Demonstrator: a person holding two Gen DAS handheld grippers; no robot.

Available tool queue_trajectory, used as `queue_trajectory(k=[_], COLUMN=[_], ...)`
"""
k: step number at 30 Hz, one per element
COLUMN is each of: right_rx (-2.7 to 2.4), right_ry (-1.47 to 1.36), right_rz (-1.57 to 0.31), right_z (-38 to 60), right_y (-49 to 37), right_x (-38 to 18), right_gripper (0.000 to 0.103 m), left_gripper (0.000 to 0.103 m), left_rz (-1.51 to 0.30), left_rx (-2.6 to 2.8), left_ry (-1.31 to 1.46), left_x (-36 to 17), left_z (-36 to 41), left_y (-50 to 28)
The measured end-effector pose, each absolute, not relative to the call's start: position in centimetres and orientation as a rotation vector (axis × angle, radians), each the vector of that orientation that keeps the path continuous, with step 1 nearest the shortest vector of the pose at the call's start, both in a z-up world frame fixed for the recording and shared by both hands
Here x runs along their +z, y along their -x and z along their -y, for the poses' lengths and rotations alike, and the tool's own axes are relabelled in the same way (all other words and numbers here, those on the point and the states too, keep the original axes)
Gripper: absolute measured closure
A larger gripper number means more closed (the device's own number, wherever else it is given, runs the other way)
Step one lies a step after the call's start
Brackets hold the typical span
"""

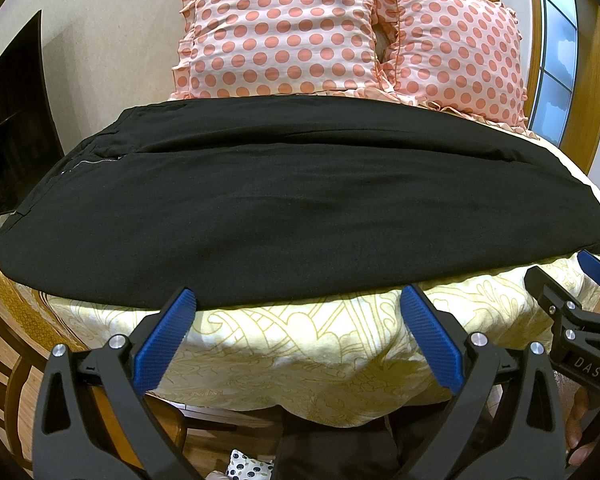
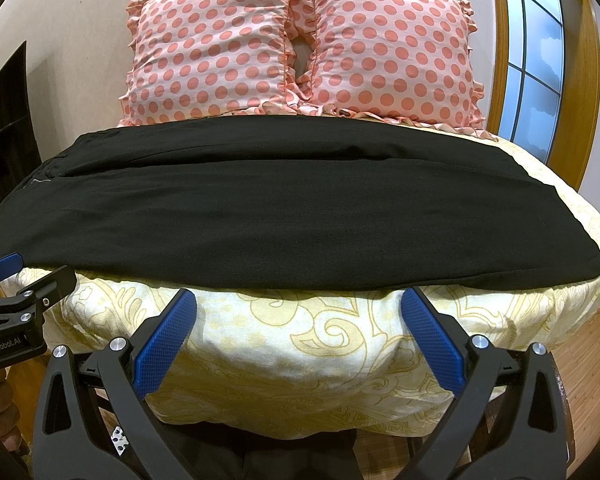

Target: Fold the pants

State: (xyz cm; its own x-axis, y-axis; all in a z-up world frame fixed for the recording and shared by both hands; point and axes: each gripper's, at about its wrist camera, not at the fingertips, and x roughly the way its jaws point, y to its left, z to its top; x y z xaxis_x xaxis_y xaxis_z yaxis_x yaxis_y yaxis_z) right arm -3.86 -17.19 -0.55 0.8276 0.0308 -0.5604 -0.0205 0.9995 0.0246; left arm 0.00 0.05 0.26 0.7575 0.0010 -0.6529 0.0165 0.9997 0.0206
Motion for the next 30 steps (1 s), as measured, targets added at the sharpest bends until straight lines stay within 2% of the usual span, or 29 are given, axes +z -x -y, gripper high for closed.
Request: queue_trajectory(k=[30], right_rx=[0.044], right_ry=[-0.011], right_rz=[-0.589], right_z=[17.32], right_y=[3.83], right_x=[-0.68], right_gripper=[0.001], left_gripper=[0.002], left_rz=[-0.709], left_rx=[-0.005], left_ry=[-0.022], left_x=[0.68], left_z=[-0.30], left_y=[-0.37])
